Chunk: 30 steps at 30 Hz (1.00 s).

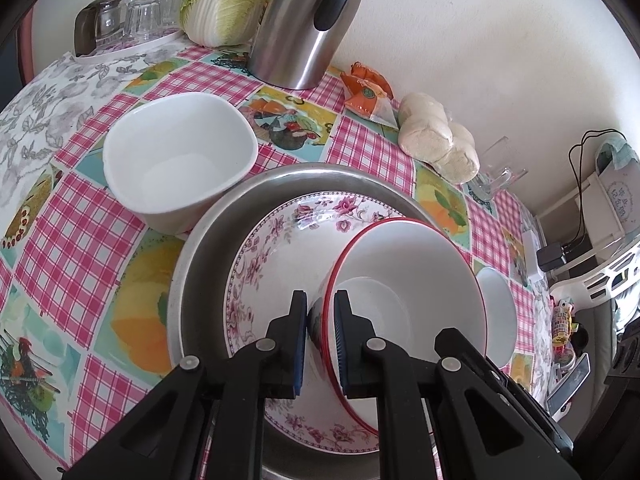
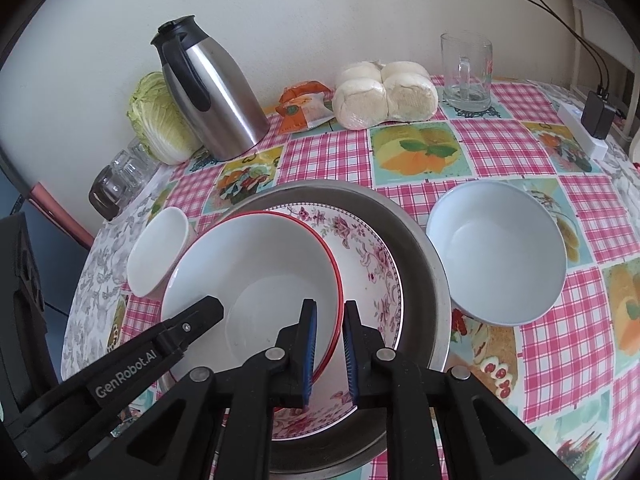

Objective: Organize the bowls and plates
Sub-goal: 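Lower the red-rimmed bowl onto the floral plate inside the basin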

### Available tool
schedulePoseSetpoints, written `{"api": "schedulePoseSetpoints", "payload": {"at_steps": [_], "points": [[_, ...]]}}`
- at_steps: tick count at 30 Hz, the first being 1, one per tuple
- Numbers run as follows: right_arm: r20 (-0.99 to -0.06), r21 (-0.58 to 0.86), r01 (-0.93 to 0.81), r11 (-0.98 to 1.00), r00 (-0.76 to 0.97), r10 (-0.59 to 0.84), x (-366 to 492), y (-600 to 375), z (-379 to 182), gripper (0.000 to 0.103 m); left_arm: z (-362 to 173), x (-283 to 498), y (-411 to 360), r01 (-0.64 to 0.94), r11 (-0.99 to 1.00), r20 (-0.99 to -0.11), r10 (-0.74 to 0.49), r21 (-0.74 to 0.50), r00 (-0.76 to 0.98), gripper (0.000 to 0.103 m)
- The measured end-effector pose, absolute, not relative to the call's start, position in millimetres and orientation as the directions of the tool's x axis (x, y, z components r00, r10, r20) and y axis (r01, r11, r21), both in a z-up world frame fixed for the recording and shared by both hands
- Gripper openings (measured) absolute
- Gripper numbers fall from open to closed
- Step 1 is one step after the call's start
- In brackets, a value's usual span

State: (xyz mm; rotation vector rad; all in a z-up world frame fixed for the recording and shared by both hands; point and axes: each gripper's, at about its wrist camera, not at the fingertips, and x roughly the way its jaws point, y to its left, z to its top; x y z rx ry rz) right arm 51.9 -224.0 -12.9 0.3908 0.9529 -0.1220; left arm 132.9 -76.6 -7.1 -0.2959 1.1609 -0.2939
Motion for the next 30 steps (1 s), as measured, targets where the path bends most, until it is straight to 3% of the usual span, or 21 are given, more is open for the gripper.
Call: {"api": "schedulePoseSetpoints", "payload": {"at_steps": [30], "points": [[-0.787, 0.336, 0.298, 0.894, 0.609, 0.093, 51.8, -232.9, -5.6, 0.021, 1.9, 136.5, -67.9, 0.031, 0.894, -0.832, -0.428, -0.446, 0.353, 0.019]]}}
